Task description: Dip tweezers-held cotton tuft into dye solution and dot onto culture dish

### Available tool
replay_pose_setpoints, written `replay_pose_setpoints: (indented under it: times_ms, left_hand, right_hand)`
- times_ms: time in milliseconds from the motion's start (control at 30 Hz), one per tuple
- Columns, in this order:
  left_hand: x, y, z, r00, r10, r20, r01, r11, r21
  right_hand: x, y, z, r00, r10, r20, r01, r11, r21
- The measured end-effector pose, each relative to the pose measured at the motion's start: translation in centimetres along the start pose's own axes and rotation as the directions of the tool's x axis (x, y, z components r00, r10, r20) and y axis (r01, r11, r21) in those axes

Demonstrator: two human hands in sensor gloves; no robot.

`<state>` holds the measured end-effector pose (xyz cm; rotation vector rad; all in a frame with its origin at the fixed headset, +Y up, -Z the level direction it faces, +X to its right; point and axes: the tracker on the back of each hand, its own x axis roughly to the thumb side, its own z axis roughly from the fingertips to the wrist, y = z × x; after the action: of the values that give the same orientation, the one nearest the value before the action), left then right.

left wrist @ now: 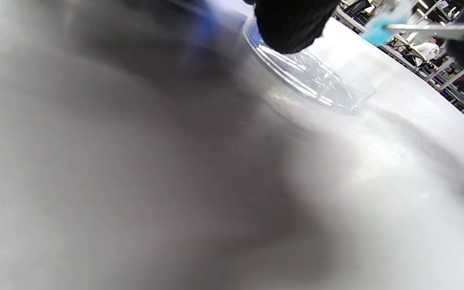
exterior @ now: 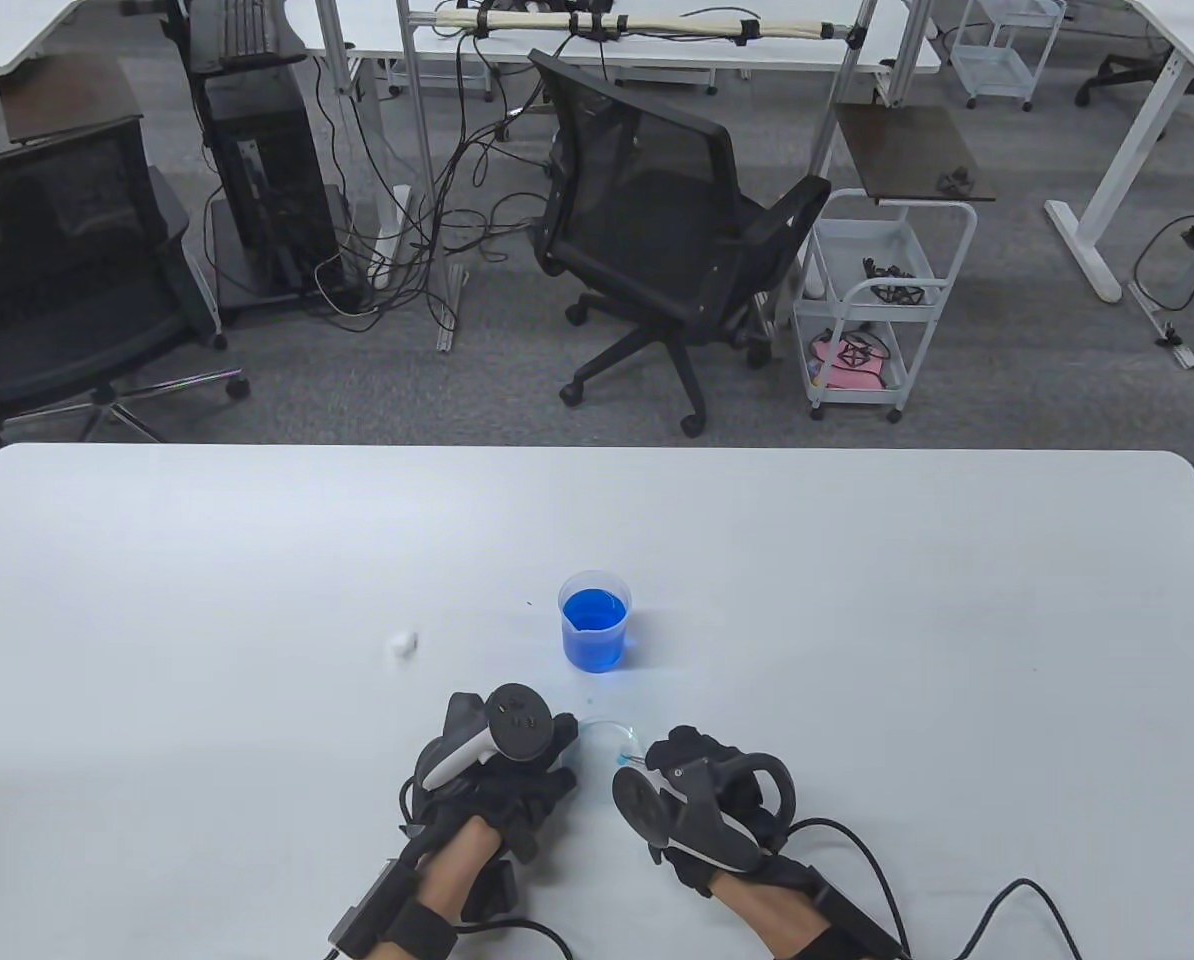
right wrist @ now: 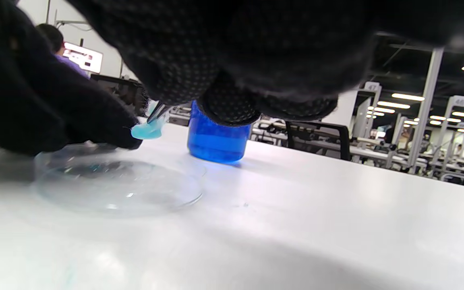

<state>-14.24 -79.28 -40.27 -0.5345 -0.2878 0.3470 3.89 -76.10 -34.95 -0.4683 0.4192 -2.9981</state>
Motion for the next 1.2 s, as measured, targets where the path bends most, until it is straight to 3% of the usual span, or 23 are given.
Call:
replay_pose_setpoints:
  times_ms: [267,567,900,1200]
  left_hand:
    - [0.0,0.0,0.0,1.000,0.001,0.000,-0.001,1.000,0.000]
    - [0.0,0.0,0.0,1.000,0.001,0.000,-0.001,1.000,0.000]
    - [0.0,-0.1,0.0,1.000,0.004,0.002,-0.004,1.000,-0.001]
    - [0.0,-0.1,0.0,1.000,0.008,0.005,-0.008,1.000,-0.003]
  right_hand:
    - [1.1,1.8,-0.1,0.999,0.036,0.039,-0.038,0.998,0.058]
    - [0.5,-0.2,-0.7,1.000,-0.023,0.004,0.023,0.999,-0.022]
    - [2.1,2.0,-0.6,0.998,0.022,0.065,-0.025,0.998,0.049]
    - [0.6,0.1,-1.5,1.000,-0.027,-0.010,0.026,0.999,-0.025]
